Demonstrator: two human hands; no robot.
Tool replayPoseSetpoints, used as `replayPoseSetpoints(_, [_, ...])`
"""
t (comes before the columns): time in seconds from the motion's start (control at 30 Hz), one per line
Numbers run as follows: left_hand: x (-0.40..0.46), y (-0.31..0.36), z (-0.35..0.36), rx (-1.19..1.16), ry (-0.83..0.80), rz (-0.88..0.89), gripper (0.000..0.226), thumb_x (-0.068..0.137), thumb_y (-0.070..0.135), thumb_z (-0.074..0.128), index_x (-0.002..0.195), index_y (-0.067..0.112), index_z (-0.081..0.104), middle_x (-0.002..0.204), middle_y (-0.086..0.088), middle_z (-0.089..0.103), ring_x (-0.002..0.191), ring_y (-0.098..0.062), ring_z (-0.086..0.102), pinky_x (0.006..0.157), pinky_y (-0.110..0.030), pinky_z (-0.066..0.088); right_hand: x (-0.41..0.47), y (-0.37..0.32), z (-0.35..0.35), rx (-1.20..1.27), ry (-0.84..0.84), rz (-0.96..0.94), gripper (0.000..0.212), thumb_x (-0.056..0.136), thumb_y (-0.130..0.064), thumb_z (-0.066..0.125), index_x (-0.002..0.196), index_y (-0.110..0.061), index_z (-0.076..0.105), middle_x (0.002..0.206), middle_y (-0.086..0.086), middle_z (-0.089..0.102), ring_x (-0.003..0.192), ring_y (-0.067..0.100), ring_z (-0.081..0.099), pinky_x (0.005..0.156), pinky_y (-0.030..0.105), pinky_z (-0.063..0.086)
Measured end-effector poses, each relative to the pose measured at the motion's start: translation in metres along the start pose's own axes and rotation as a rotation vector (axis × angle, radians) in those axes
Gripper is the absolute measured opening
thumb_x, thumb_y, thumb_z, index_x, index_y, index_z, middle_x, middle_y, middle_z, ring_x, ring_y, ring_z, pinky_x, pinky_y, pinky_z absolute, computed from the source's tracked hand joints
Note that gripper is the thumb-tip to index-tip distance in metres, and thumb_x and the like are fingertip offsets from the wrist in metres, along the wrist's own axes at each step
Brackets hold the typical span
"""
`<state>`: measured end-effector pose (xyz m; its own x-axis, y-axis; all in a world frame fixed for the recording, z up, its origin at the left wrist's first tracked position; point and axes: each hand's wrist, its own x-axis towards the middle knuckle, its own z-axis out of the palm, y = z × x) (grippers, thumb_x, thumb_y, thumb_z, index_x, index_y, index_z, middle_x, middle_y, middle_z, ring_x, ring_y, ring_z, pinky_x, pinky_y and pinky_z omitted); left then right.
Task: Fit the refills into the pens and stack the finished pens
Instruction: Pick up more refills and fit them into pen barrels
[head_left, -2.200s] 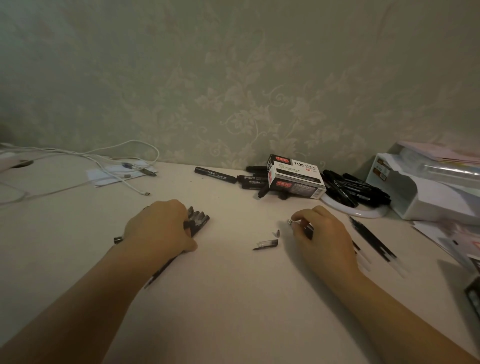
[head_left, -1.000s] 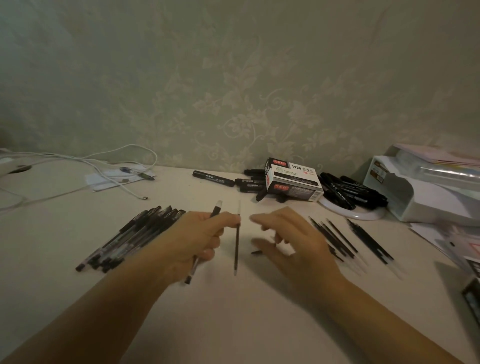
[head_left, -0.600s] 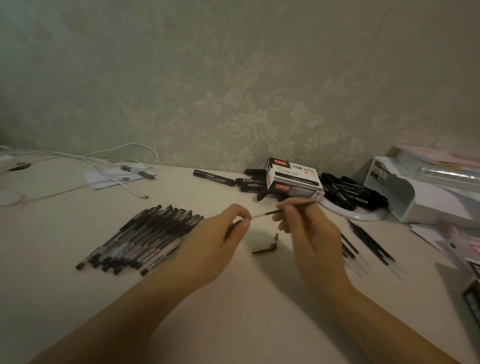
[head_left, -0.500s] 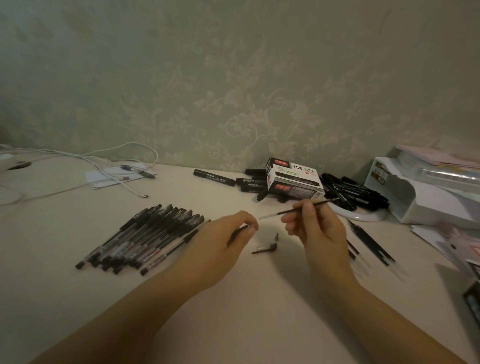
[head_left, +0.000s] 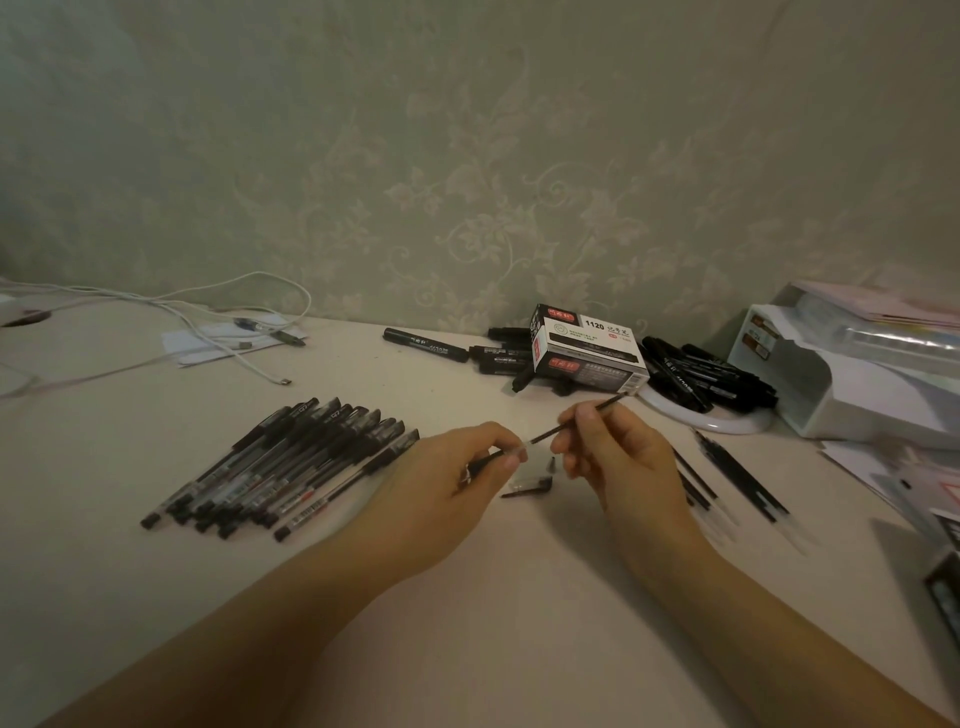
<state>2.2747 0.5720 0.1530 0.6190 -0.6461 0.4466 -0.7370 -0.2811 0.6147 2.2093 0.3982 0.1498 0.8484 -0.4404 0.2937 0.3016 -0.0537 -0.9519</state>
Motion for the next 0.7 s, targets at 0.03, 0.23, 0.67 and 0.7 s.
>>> replayPoseSetpoints(0.03, [0.000, 0.001, 0.000, 0.000, -0.001, 0.004, 0.016, 0.098, 0.033, 0.048, 0.104, 0.032, 0.063, 0.069, 0.034, 0.055, 0.059, 0.007, 0.050, 0.053, -0.007, 0.034, -0.002, 0.000, 0.001, -0.104, -0.033, -0.038, 0.023, 0.099, -0.026, 0.054, 0.089, -0.021, 0.074, 0.074, -0.002, 0.068, 0.064, 0.005, 0.057, 0.063, 0.016, 0.048])
replayPoseSetpoints(0.23, [0.002, -0.003, 0.002, -0.104, 0.061, -0.026, 0.014, 0.097, 0.040, 0.046, 0.108, 0.044, 0.053, 0.069, 0.017, 0.052, 0.054, -0.003, 0.046, 0.051, -0.015, 0.037, -0.005, -0.002, -0.001, -0.799, -0.165, -0.287, 0.048, 0.086, -0.069, 0.045, 0.115, -0.040, 0.069, 0.098, -0.023, 0.057, 0.100, -0.002, 0.049, 0.084, 0.024, 0.039])
replayPoseSetpoints(0.67, [0.001, -0.005, 0.001, -0.020, 0.048, -0.003, 0.019, 0.098, 0.039, 0.043, 0.114, 0.044, 0.053, 0.066, 0.016, 0.051, 0.055, -0.003, 0.046, 0.054, -0.012, 0.036, 0.007, 0.011, -0.012, -1.033, -0.158, -0.277, 0.019, 0.094, -0.011, 0.064, 0.109, -0.015, 0.075, 0.096, -0.005, 0.061, 0.079, 0.000, 0.049, 0.074, 0.004, 0.035])
replayPoseSetpoints(0.7, [0.001, -0.005, 0.001, 0.013, 0.036, 0.004, 0.020, 0.098, 0.039, 0.043, 0.115, 0.044, 0.053, 0.068, 0.021, 0.053, 0.058, -0.001, 0.048, 0.054, -0.011, 0.036, 0.007, 0.012, -0.012, -1.043, -0.163, -0.274, 0.017, 0.093, -0.010, 0.065, 0.105, -0.015, 0.075, 0.095, -0.003, 0.063, 0.079, 0.003, 0.051, 0.074, 0.008, 0.036])
